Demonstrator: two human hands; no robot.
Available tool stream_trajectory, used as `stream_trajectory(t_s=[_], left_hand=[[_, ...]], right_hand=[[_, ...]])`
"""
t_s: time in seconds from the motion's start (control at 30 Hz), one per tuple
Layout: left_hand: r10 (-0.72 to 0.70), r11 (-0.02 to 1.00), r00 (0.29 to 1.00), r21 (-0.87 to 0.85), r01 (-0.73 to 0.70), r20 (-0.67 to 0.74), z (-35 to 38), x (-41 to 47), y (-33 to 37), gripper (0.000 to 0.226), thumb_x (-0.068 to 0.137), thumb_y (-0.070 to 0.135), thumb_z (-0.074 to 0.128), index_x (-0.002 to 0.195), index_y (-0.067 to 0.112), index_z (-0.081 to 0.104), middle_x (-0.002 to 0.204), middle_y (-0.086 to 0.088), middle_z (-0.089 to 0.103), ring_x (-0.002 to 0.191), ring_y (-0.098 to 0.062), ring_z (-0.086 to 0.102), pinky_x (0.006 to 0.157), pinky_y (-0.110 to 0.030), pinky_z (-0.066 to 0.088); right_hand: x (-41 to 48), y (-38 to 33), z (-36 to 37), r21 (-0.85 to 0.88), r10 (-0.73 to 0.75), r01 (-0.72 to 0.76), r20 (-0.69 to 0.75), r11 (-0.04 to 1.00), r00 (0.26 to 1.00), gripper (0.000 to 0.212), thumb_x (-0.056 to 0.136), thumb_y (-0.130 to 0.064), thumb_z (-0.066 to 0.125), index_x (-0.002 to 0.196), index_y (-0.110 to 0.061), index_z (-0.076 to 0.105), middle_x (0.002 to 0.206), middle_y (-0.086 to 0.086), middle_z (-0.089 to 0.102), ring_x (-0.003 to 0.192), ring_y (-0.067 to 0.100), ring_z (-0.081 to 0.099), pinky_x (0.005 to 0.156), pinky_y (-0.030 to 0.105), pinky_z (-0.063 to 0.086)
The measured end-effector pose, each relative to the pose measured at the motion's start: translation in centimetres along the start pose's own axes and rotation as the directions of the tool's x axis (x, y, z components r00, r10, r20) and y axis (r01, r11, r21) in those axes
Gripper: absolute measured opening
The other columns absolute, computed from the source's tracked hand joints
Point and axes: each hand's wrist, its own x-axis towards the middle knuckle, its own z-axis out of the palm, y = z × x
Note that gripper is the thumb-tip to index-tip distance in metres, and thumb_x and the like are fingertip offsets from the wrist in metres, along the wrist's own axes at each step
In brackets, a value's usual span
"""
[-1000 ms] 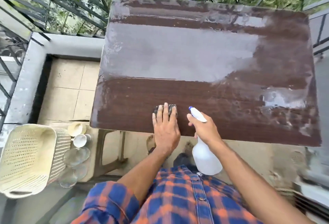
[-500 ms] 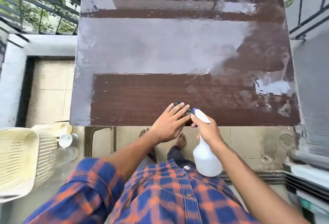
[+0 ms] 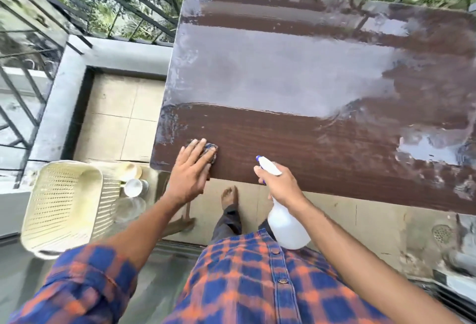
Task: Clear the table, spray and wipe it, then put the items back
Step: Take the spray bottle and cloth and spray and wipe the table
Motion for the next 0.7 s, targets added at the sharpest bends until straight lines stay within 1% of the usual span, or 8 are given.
stream_trajectory(t_s=[0.13, 0.27, 0.4, 0.47, 0.5, 0.53, 0.6, 0.7], left_hand=[[-0.185, 0.983, 0.979, -0.034, 0.183, -0.082, -1.5, -1.4, -4.1, 0.044, 0.102, 0.025, 0.045, 0.145, 0.017, 0.052, 0.157, -0.012, 0.039, 0.148, -0.032, 0.029, 0.116, -0.055, 0.029], [-0.381, 0.924, 0.911, -0.048, 0.378, -0.16, -1.1, -1.9, -4.3, 0.044, 0.101, 0.024, 0.044, 0.144, 0.015, 0.052, 0.156, -0.015, 0.039, 0.146, -0.036, 0.029, 0.118, -0.054, 0.025], [-0.641, 0.767, 0.746, -0.112, 0.631, -0.182, 0.1, -1.2, -1.5, 0.047, 0.101, 0.025, 0.043, 0.146, 0.014, 0.049, 0.158, -0.018, 0.034, 0.147, -0.038, 0.024, 0.121, -0.055, 0.019], [-0.734, 0.678, 0.655, -0.135, 0.722, -0.182, 0.8, -0.3, 0.7, 0.048, 0.101, 0.025, 0.042, 0.147, 0.014, 0.046, 0.159, -0.017, 0.032, 0.147, -0.038, 0.024, 0.118, -0.06, 0.021], [-0.75, 0.66, 0.638, -0.139, 0.738, -0.175, 1.2, 0.1, 2.0, 0.049, 0.1, 0.026, 0.042, 0.147, 0.014, 0.045, 0.159, -0.017, 0.031, 0.147, -0.039, 0.024, 0.117, -0.061, 0.021], [-0.74, 0.672, 0.651, -0.13, 0.729, -0.169, 1.6, 0.4, 3.4, 0.05, 0.1, 0.026, 0.042, 0.148, 0.015, 0.044, 0.16, -0.017, 0.031, 0.147, -0.039, 0.024, 0.117, -0.061, 0.021], [-0.626, 0.779, 0.767, -0.081, 0.621, -0.14, 2.4, 0.7, 6.0, 0.052, 0.099, 0.025, 0.042, 0.15, 0.016, 0.041, 0.16, -0.016, 0.03, 0.148, -0.038, 0.024, 0.117, -0.059, 0.019], [-0.272, 0.961, 0.962, -0.046, 0.272, -0.002, 3.8, 0.5, 8.8, 0.055, 0.096, 0.022, 0.047, 0.15, 0.018, 0.041, 0.162, -0.012, 0.029, 0.15, -0.035, 0.022, 0.118, -0.058, 0.021]], right_hand=[[0.3, -2.0, 3.3, -0.099, -0.021, 0.024, 0.036, 0.995, 0.999, 0.039, 0.084, -0.054, 0.063, 0.1, -0.019, 0.07, 0.082, 0.003, 0.074, 0.08, 0.025, 0.072, 0.072, 0.047, 0.059], [0.5, -3.1, 5.3, -0.161, -0.027, 0.038, 0.068, 0.986, 0.997, 0.044, 0.072, -0.065, 0.058, 0.091, -0.026, 0.069, 0.086, -0.003, 0.075, 0.09, 0.022, 0.07, 0.078, 0.049, 0.061], [0.6, -3.8, 6.0, -0.166, -0.027, 0.034, 0.042, 0.986, 0.999, 0.038, 0.079, -0.059, 0.06, 0.091, -0.023, 0.069, 0.087, 0.0, 0.075, 0.075, 0.022, 0.068, 0.074, 0.046, 0.059], [0.7, -4.0, 5.9, -0.15, -0.03, 0.031, 0.014, 0.988, 0.999, 0.029, 0.087, -0.052, 0.063, 0.095, -0.024, 0.07, 0.089, 0.002, 0.075, 0.061, 0.019, 0.06, 0.067, 0.041, 0.056], [0.8, -4.0, 5.8, -0.133, -0.023, 0.023, -0.001, 0.991, 1.0, 0.026, 0.09, -0.049, 0.064, 0.097, -0.025, 0.071, 0.088, 0.002, 0.074, 0.056, 0.017, 0.057, 0.06, 0.035, 0.054], [0.8, -4.0, 5.6, -0.108, -0.018, 0.016, -0.015, 0.994, 1.0, 0.025, 0.092, -0.046, 0.064, 0.098, -0.023, 0.071, 0.085, 0.001, 0.072, 0.052, 0.015, 0.054, 0.055, 0.03, 0.051], [1.0, -4.1, 4.9, -0.062, -0.013, 0.01, -0.05, 0.998, 0.999, 0.021, 0.093, -0.043, 0.065, 0.097, -0.023, 0.07, 0.084, -0.001, 0.07, 0.047, 0.014, 0.052, 0.051, 0.025, 0.048], [1.3, -4.2, 3.8, 0.011, 0.016, -0.015, -0.104, 1.0, 0.994, 0.015, 0.094, -0.041, 0.066, 0.092, -0.026, 0.069, 0.083, 0.0, 0.07, 0.045, 0.017, 0.052, 0.051, 0.026, 0.048]])
